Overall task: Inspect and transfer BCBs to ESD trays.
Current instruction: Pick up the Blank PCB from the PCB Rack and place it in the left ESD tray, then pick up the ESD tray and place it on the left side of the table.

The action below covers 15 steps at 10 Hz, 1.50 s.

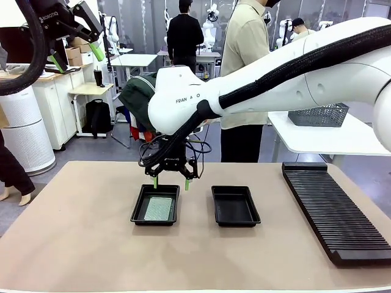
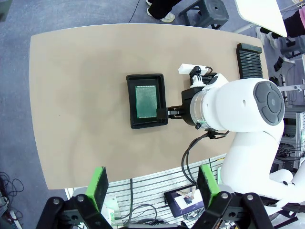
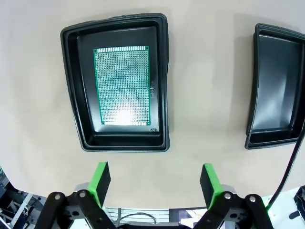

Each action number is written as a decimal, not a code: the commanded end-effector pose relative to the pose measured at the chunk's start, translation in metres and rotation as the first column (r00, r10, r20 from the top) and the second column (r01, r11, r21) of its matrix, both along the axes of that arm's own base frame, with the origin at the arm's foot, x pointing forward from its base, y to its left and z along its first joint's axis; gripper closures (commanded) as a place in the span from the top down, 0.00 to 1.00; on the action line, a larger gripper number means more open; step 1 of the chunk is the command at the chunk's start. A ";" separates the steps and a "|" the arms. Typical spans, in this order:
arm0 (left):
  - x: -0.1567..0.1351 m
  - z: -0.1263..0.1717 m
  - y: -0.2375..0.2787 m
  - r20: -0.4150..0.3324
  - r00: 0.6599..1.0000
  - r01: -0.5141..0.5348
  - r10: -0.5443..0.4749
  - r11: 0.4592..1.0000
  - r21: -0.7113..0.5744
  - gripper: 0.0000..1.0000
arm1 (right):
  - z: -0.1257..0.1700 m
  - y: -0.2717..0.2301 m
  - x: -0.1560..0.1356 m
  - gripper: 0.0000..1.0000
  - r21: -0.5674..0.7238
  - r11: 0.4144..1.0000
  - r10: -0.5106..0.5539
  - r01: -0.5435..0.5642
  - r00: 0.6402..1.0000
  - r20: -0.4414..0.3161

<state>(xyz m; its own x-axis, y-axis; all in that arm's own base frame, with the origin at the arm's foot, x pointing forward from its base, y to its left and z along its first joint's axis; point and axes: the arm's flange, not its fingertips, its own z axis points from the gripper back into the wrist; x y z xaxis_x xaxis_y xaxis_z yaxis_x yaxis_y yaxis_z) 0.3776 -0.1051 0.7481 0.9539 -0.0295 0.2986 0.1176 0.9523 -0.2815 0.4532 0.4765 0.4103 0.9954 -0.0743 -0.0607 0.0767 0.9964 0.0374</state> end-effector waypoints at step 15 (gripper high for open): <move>0.005 -0.009 -0.005 -0.029 1.000 -0.010 0.010 1.000 -0.003 1.00 | 0.017 -0.027 -0.007 1.00 0.120 0.992 0.020 -0.023 0.999 0.032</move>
